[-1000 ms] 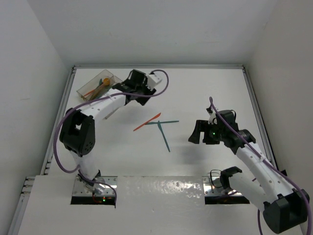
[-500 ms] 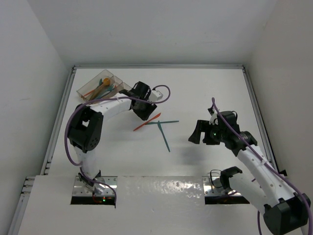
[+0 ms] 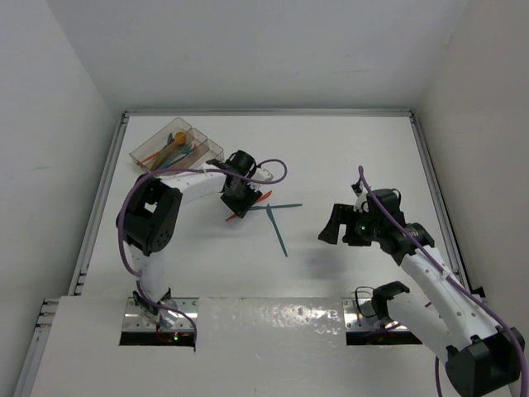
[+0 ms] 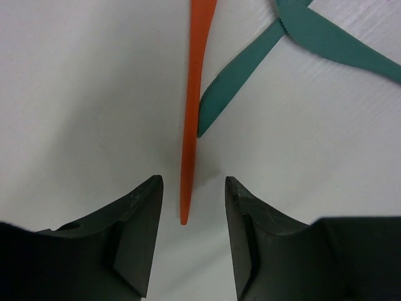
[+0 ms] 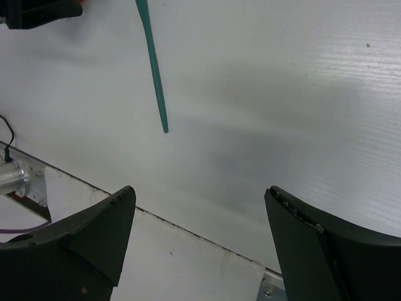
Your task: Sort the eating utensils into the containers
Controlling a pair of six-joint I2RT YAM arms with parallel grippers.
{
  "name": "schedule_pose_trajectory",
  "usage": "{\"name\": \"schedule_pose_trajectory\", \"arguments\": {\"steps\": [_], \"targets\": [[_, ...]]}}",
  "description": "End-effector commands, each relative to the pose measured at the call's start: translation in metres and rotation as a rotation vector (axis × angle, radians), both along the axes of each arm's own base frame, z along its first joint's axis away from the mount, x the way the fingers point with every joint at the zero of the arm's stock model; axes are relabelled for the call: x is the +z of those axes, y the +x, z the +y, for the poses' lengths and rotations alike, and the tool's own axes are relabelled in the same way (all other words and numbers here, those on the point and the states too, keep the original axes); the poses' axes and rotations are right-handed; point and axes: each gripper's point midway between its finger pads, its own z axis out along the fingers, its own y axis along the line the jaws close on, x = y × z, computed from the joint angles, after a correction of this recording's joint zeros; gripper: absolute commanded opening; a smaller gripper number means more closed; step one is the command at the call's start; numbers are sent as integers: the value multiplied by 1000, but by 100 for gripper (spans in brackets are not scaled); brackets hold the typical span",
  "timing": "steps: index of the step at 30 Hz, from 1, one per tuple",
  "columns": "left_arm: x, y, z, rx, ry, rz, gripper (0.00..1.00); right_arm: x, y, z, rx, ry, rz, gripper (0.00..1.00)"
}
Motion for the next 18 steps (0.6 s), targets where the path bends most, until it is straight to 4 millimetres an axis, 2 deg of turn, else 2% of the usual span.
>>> {"name": "schedule_pose_trajectory", "arguments": {"steps": [1, 6, 9, 10, 12, 14, 17, 18], "targets": [[-10, 4, 0, 18, 22, -5, 41, 5, 4, 5, 3, 28, -33, 83], [-16, 14, -2, 30, 30, -23, 37, 5, 3, 4, 9, 23, -33, 83], [-22, 12, -2, 35, 34, -9, 23, 6, 3, 4, 14, 21, -35, 83], [-24, 10, -1, 35, 41, 1, 11, 6, 3, 4, 14, 19, -34, 83], [-26, 7, 5, 43, 59, 1, 0, 6, 2, 3, 18, 15, -36, 83], [-25, 6, 11, 55, 81, -16, 0, 7, 2, 3, 19, 11, -38, 83], [-5, 17, 16, 73, 98, -93, 0, 6, 2, 3, 26, 10, -39, 84], [10, 24, 16, 74, 91, -139, 0, 8, 3, 3, 29, 10, -42, 84]]}}
